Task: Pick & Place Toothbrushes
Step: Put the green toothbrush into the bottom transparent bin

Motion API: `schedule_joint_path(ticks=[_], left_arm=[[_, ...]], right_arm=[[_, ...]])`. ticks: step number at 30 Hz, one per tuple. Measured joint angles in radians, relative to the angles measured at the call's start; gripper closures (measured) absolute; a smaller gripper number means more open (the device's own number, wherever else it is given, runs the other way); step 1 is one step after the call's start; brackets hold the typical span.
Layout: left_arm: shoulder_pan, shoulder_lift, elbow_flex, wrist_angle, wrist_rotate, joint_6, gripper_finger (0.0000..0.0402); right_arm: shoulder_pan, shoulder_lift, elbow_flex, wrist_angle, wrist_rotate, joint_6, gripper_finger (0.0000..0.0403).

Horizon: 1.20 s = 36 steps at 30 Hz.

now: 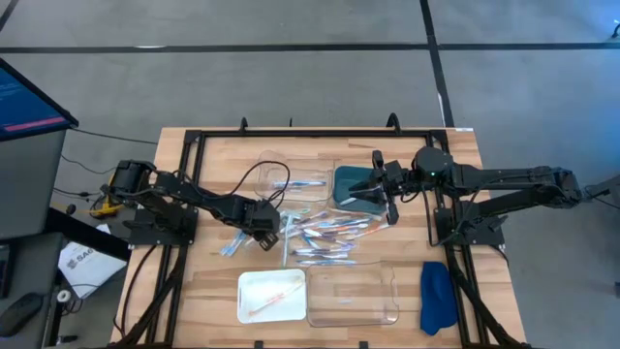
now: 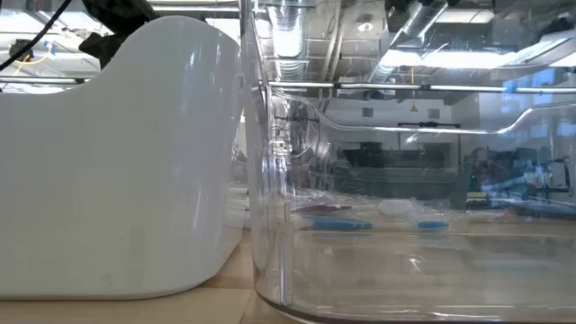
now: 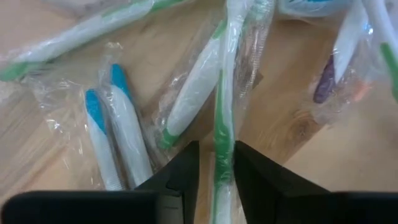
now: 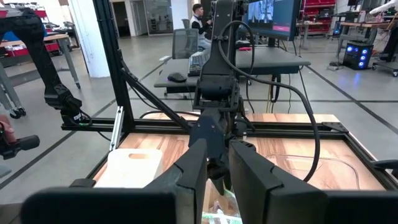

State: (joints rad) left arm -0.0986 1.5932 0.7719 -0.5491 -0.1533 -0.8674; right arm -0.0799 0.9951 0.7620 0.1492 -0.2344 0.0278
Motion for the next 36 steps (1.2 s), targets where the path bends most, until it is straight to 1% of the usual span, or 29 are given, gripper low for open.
schedule_joint_path(ticks=[2,4,5,11,18,21,25,32,34,36], left_arm=[[0.000,0.000,0.000,0.000,0.004,-0.003,0.0344],[-0.002,0.000,0.000,0.002,0.012,-0.004,0.0378],[-0.002,-0.002,0.000,0.004,0.020,-0.005,0.0386],[-0.007,-0.003,0.014,0.005,0.057,-0.005,0.0390],[-0.013,-0.003,0.039,-0.001,0.056,0.003,0.0391],[-0.013,-0.025,0.039,-0.009,0.055,0.003,0.0391],[-0.014,-0.097,0.039,-0.021,0.016,0.004,0.0391],[-0.042,-0.258,0.040,-0.017,-0.109,0.003,0.0391],[-0.055,-0.293,0.040,-0.001,-0.149,0.014,0.0391],[-0.074,-0.318,0.040,0.063,-0.174,0.058,0.0391]], right_arm=[[0.000,0.000,0.000,0.000,0.000,0.000,0.0340],[0.000,0.000,0.000,0.000,0.000,0.000,0.0340],[0.000,0.000,0.000,0.000,0.000,0.000,0.0340],[0.000,0.000,0.000,-0.001,0.000,0.000,0.0340],[0.000,0.000,0.000,-0.001,0.000,0.000,0.0340],[0.000,0.000,0.000,-0.003,0.000,0.000,0.0340],[0.000,0.000,0.000,-0.008,0.000,0.000,0.0340],[0.000,0.000,0.001,-0.010,0.000,0.000,0.0340],[0.000,0.000,0.001,-0.010,0.000,0.000,0.0340],[0.000,0.000,0.001,-0.015,0.000,0.000,0.0340]])
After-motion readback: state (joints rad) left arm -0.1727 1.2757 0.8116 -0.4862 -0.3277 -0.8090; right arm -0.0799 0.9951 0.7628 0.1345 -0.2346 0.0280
